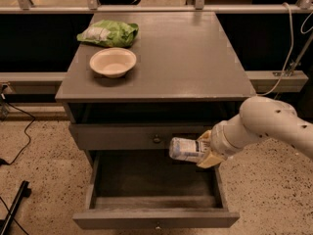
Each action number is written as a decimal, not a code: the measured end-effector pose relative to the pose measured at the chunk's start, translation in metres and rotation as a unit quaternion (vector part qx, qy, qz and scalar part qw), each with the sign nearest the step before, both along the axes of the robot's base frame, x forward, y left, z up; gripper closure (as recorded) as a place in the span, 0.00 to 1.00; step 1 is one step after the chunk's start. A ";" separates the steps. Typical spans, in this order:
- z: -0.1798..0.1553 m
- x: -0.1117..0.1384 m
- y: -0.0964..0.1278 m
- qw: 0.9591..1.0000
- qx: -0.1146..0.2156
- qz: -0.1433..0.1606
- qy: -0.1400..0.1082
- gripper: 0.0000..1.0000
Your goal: Place blue plastic bottle into middle drawer
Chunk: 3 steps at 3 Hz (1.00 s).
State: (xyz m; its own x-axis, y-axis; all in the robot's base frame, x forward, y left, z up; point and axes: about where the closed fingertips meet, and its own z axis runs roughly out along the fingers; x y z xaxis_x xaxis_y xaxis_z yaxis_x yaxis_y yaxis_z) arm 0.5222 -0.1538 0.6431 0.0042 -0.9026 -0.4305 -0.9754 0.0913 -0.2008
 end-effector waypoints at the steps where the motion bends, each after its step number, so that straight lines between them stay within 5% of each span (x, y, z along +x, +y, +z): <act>1: -0.013 -0.003 0.000 1.000 0.009 0.004 0.009 1.00; 3: -0.115 -0.020 0.027 0.995 0.075 0.039 0.059 1.00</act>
Offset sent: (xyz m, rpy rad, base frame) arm -0.0121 0.0087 -0.1117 0.1916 0.1879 0.0465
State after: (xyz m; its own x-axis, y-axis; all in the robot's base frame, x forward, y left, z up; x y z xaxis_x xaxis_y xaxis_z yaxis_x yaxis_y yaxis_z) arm 0.5026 -0.1270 0.5280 0.0130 -0.8276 -0.5612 -0.9966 0.0352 -0.0750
